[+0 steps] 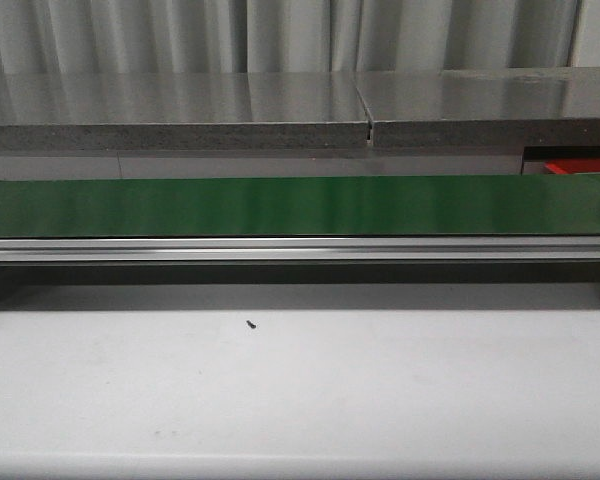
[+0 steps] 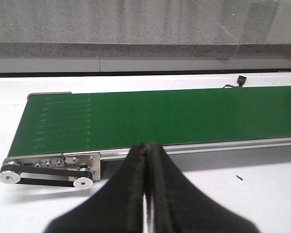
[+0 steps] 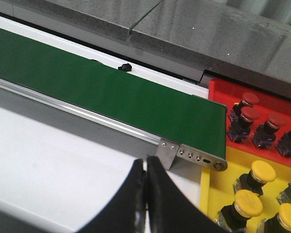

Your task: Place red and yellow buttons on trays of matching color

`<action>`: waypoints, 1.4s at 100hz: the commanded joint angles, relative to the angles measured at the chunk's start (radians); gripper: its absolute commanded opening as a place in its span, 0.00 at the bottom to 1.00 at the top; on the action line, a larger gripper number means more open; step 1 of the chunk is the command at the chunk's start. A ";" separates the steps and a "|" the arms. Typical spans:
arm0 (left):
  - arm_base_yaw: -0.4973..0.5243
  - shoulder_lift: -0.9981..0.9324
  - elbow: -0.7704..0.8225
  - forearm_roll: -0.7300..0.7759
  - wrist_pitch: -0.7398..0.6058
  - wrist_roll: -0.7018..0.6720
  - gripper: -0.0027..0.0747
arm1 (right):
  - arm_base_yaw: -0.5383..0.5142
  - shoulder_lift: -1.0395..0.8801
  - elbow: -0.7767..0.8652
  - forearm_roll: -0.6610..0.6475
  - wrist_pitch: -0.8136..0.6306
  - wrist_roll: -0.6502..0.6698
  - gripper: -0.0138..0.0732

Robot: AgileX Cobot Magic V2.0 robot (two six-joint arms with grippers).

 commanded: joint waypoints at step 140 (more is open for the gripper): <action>-0.008 0.005 -0.027 -0.026 -0.064 -0.002 0.01 | 0.002 -0.157 0.346 -0.348 -0.447 0.432 0.05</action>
